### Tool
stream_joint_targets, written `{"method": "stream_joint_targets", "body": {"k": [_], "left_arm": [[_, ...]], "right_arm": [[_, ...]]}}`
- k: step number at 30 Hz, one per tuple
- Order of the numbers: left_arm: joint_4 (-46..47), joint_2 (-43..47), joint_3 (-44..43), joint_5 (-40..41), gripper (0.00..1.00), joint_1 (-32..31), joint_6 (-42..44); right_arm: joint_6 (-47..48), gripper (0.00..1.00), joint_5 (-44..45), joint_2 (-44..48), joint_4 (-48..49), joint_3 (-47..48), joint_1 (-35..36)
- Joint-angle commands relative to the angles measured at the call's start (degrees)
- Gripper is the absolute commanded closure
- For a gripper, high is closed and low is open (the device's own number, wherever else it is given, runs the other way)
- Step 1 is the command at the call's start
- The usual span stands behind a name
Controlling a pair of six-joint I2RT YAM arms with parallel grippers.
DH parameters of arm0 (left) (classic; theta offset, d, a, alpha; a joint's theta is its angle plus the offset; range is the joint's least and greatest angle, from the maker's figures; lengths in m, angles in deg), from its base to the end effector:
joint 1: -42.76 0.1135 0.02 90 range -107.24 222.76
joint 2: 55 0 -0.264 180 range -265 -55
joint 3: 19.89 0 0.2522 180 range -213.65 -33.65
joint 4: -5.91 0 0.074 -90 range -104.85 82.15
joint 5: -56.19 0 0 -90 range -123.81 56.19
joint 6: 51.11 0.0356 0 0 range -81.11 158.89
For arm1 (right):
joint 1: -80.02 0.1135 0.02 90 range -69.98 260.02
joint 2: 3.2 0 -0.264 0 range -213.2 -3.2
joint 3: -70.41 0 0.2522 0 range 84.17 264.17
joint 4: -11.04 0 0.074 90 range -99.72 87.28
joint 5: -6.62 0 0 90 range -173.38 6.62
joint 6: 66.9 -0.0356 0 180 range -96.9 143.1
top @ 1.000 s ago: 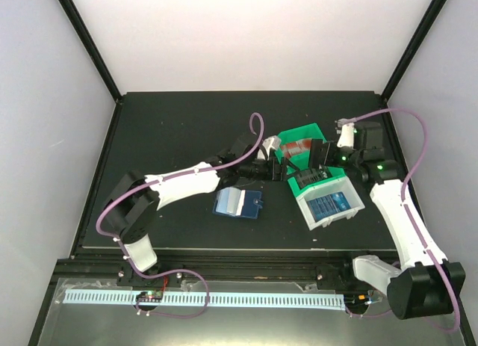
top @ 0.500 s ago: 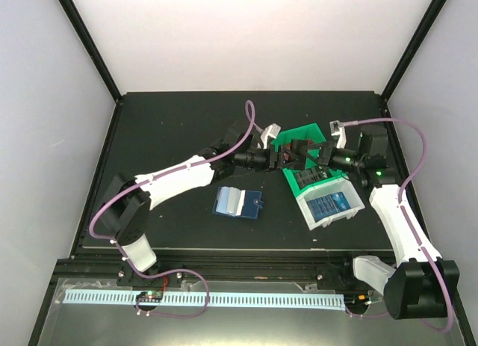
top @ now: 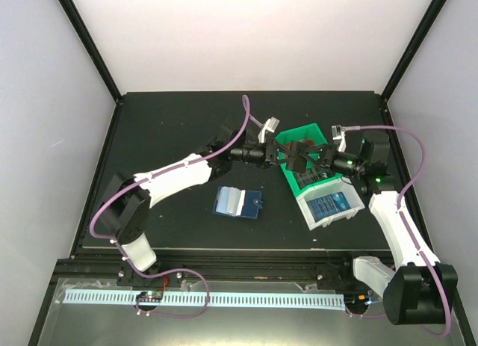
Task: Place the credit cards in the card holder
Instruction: Pick up the credit card from the storage box.
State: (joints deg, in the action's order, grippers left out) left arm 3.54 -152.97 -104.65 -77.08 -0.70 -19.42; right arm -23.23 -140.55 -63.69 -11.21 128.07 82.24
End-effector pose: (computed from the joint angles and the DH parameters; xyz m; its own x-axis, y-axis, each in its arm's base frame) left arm 0.2724 -0.2917 0.2905 -0.9364 0.0338 -0.3494 0.3490 0.1963 -0.9163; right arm 0.2250 0.0387 0.2913 -0.8577 0.3592 -0.3678 -0.2332 0.3656 0.9011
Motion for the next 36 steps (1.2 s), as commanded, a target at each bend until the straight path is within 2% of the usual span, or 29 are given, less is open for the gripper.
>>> {"method": "stream_joint_targets", "body": {"k": [1, 7, 12, 16, 22, 29, 36], "left_arm": [[2.5, 2.8, 1.1, -2.8, 0.98, 0.3, -2.7], [4.0, 4.9, 1.3, -4.2, 0.99, 1.4, -6.0], [17.6, 6.5, 5.2, -6.4, 0.98, 2.5, -20.9], [21.2, 8.0, 5.5, -5.6, 0.98, 3.3, -26.2], [20.8, 8.9, 3.8, -4.4, 0.98, 3.4, -27.6], [23.3, 9.1, 4.0, -4.8, 0.99, 3.0, -28.5], [23.6, 9.6, 3.5, -5.3, 0.98, 2.7, -27.0]], "right_arm": [[-4.6, 0.77, -2.2, 3.2, 5.3, 0.6, 0.5], [-6.4, 0.75, -1.5, 5.1, 8.1, 0.3, 0.5], [-6.5, 0.70, -1.7, 7.6, 10.3, -0.5, 0.5], [-5.7, 0.65, -3.4, 9.2, 10.0, -0.2, 0.5], [-3.2, 0.65, -5.5, 9.1, 7.7, -0.1, 0.7], [0.0, 0.76, -6.6, 7.6, 4.5, 0.9, 1.2], [0.3, 0.78, -6.6, 6.1, 3.3, 1.1, 1.8]]}}
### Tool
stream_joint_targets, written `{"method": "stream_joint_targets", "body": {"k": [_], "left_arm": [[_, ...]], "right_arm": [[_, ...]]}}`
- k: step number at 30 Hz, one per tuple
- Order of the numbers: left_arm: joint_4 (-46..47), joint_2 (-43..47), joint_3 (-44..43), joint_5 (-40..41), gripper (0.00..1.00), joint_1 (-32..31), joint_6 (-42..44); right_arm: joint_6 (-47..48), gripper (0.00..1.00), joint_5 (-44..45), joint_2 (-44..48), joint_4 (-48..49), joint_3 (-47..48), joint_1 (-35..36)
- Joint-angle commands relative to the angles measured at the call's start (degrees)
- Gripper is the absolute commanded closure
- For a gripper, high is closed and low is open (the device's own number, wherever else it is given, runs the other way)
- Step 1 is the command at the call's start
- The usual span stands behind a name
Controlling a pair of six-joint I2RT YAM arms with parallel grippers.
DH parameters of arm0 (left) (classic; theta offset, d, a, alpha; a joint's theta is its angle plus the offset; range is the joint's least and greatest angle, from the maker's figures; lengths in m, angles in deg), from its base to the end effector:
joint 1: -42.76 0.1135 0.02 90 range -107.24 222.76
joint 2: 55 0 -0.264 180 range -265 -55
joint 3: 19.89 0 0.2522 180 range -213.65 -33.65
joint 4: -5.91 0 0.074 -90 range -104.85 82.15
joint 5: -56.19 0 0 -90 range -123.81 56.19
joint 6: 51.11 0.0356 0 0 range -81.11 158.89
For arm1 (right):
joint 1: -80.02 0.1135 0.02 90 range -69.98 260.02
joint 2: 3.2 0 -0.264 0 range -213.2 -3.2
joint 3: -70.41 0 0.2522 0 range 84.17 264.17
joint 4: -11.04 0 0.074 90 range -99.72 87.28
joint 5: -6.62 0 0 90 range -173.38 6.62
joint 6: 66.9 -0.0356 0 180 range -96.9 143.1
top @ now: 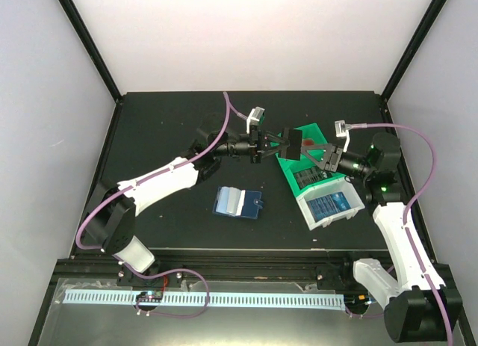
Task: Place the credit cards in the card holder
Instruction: Pick up the credit card from the storage box.
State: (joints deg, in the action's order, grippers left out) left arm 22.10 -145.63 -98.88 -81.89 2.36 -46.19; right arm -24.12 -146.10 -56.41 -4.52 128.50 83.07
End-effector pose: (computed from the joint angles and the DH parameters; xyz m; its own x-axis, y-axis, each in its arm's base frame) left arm 0.2626 -0.2583 0.3344 -0.9890 -0.0324 -0.1443 0.1458 -0.0488 -0.9881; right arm 0.2000 0.0423 0.3296 -0.7837 0.2951 -0.5465 -0.4731 0.2865 0.8331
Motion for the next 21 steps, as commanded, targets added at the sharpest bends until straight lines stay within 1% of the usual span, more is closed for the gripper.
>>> {"method": "stream_joint_targets", "body": {"k": [1, 4, 8, 11, 13, 16, 17, 21], "left_arm": [[4.9, 2.1, -2.8, -0.9, 0.98, -0.6, 0.3], [4.4, 1.8, -3.5, -1.9, 0.99, -1.2, 2.1], [2.6, 2.2, -3.9, -2.3, 0.98, -1.5, 4.8], [0.0, 2.7, -4.1, -2.0, 0.98, -1.7, 7.2], [-0.9, 2.8, -4.0, -1.8, 0.99, -1.6, 7.8], [-1.6, 2.5, -3.9, -1.5, 0.98, -1.5, 7.9], [-1.7, 2.4, -3.9, -1.3, 0.98, -1.5, 7.9], [-1.2, 2.5, -3.6, -1.6, 0.98, -0.8, 7.4]], "right_arm": [[0.9, 0.78, -1.1, -1.6, -3.3, 0.8, 1.3], [-1.9, 0.77, -1.9, -2.6, -0.2, 0.9, 2.5], [-8.1, 0.74, -3.6, -3.6, 7.4, 0.5, 4.4], [-12.0, 0.74, -3.7, -3.9, 12.0, 0.6, 5.7], [-16.0, 0.74, -3.5, -3.7, 17.0, 0.3, 6.1], [-23.8, 0.78, -2.3, -3.1, 26.6, -0.8, 6.2], [-25.3, 0.79, -1.9, -3.0, 28.3, -0.7, 6.2], [-26.1, 0.90, -0.8, -2.5, 26.4, 1.7, 6.2]]}}
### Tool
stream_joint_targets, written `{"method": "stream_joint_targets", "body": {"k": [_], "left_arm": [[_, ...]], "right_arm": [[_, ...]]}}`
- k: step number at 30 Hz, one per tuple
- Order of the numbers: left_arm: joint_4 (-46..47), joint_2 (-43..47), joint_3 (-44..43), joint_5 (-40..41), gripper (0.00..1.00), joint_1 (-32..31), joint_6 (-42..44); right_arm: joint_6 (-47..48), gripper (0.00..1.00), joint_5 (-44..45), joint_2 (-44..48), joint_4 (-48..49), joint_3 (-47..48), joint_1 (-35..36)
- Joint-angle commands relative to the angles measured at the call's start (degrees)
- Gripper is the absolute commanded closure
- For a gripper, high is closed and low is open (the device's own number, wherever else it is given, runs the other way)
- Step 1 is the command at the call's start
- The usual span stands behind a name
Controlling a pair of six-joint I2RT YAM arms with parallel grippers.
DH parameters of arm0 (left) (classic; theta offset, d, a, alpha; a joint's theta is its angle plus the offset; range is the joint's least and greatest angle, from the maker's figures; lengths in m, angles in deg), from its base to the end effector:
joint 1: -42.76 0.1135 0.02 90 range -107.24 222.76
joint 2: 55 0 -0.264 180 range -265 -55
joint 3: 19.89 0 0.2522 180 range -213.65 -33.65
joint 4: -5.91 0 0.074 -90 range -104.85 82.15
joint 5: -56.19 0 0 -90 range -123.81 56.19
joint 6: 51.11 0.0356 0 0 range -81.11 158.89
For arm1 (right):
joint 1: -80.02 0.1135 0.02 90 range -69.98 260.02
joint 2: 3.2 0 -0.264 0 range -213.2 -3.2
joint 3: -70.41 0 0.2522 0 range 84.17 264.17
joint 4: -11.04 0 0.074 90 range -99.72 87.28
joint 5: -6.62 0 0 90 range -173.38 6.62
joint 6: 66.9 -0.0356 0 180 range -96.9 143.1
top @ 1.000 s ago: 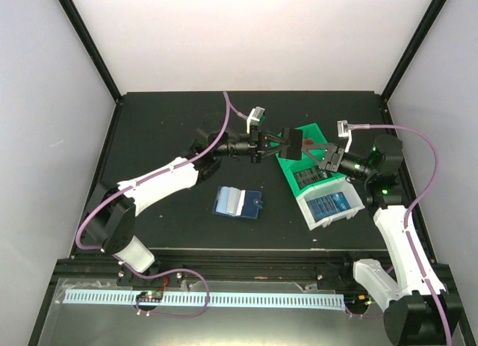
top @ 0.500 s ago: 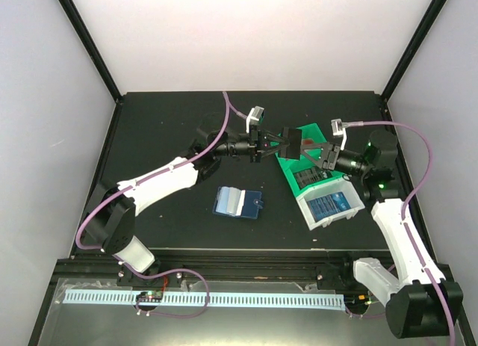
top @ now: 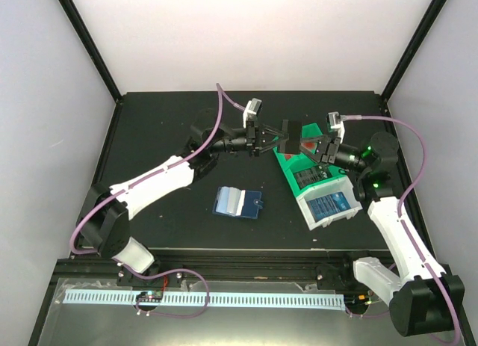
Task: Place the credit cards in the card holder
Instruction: Pick up the credit card from the storage box, then insert the credit card into the card holder.
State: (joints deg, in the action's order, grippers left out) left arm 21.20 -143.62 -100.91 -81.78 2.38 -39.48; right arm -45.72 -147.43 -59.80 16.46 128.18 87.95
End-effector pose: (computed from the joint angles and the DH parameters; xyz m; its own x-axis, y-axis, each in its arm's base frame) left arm 0.2575 -0.2537 0.3572 -0.9535 -0.0499 -0.2971 0.3003 -0.0782 -0.9506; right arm 0.2093 0.0615 0.3493 -0.8402 0.2949 -0.4551 -0.4474 0.0973 0.8890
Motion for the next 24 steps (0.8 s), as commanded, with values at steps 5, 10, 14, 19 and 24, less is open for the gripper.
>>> {"method": "stream_joint_targets", "body": {"k": [5, 10, 14, 19, 24], "left_arm": [[-0.5, 1.3, -1.0, -2.2, 0.96, 0.2, 0.5], [0.3, 2.1, 1.8, -2.0, 0.92, 2.3, -0.9], [1.9, 2.4, 4.0, -3.0, 0.91, 3.9, -2.0], [3.2, 3.0, 6.5, -3.4, 0.96, 5.6, -2.5], [-3.2, 5.9, 10.6, -1.3, 0.98, 8.5, 4.2]], "right_arm": [[-3.1, 0.99, 2.6, 2.0, 1.2, 4.3, 1.3], [-0.5, 0.99, 5.8, 2.7, -7.2, 6.3, 1.1], [-1.5, 0.99, 7.2, 2.9, -10.4, 7.8, 0.8], [-0.2, 0.99, 7.2, 2.0, -14.9, 10.6, 0.3], [11.8, 0.99, 12.4, 1.6, -27.3, 13.6, 0.1]]}}
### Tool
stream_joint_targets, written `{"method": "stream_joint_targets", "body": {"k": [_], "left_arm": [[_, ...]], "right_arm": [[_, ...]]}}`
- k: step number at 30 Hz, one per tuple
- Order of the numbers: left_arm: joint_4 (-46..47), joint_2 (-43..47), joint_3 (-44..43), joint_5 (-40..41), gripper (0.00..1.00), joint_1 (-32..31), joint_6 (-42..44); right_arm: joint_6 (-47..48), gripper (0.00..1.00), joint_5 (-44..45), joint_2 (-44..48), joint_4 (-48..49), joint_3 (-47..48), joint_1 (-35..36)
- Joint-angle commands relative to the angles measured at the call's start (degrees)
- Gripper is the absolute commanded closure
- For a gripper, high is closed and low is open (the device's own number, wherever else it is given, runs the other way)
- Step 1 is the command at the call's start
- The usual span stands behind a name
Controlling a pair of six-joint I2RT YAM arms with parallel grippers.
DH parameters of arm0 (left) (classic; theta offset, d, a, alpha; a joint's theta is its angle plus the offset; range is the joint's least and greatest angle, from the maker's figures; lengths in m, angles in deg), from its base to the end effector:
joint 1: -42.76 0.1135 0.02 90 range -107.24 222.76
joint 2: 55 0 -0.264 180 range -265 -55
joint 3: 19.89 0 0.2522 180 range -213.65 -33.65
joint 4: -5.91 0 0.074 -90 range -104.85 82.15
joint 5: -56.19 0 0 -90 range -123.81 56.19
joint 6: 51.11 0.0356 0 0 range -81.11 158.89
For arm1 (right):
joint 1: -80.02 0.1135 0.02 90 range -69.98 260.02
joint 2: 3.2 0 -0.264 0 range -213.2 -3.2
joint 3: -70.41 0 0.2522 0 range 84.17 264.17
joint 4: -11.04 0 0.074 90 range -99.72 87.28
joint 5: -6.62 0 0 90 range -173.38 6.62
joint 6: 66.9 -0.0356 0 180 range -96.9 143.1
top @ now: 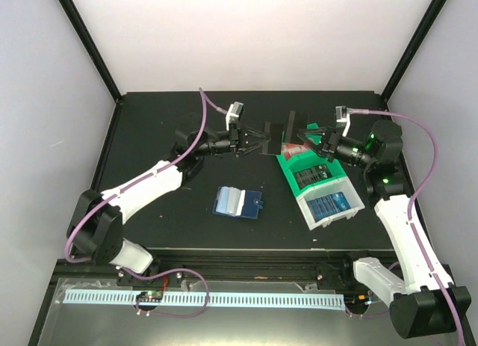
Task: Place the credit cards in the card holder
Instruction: Insert the credit card into the card holder.
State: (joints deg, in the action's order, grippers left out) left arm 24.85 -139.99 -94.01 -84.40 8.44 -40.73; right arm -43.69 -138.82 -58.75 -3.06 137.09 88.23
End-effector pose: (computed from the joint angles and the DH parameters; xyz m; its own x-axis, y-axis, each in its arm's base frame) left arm 0.2655 -0.2146 0.3425 -0.9526 -0.1058 -0.2851 0.2924 -0.0611 -0.9544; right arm 0.2058 0.0593 0.3750 -0.8428 0.4052 -0.3544 -0.3056 0.1818 0.9346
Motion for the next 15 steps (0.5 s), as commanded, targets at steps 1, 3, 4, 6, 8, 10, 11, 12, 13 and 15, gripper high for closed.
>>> {"method": "stream_joint_targets", "body": {"k": [1, 3, 4, 6, 8, 10, 11, 12, 13, 15], "left_arm": [[-10.6, 3.7, 4.7, 3.0, 0.98, 3.1, 8.8], [-20.9, 6.6, 6.8, 6.8, 0.98, 4.6, 17.0], [-28.3, 8.3, 8.0, 9.7, 0.98, 5.1, 21.5], [-39.9, 11.1, 9.6, 17.0, 0.98, 5.6, 30.0], [-49.1, 14.3, 11.0, 23.7, 0.98, 5.6, 36.6], [-55.6, 16.2, 12.9, 29.6, 0.99, 5.6, 40.6], [-57.9, 17.0, 14.0, 31.9, 0.98, 5.6, 41.8], [-59.4, 17.7, 15.1, 33.6, 0.98, 5.6, 42.5], [-60.4, 18.4, 16.3, 34.8, 0.98, 5.6, 42.9], [-61.7, 19.3, 18.2, 36.4, 0.98, 5.7, 42.8]], "right_arm": [[13.1, 0.99, 6.1, 0.6, -11.3, 5.4, -0.1], [19.1, 0.99, 10.8, 0.5, -17.4, 6.1, -0.1], [21.5, 0.99, 12.7, 0.4, -19.5, 6.0, 0.3], [25.3, 0.99, 17.1, -0.6, -23.5, 5.5, 2.2], [28.3, 0.99, 22.8, -2.2, -26.3, 4.9, 6.5], [29.9, 0.99, 31.2, -4.7, -28.2, 4.5, 13.5], [29.6, 0.99, 34.6, -6.3, -28.2, 4.2, 17.0], [28.8, 0.99, 37.5, -8.4, -27.9, 3.9, 20.4], [27.8, 0.99, 40.3, -10.8, -27.7, 3.9, 23.6], [24.9, 0.99, 46.1, -15.9, -27.2, 4.8, 30.1]]}}
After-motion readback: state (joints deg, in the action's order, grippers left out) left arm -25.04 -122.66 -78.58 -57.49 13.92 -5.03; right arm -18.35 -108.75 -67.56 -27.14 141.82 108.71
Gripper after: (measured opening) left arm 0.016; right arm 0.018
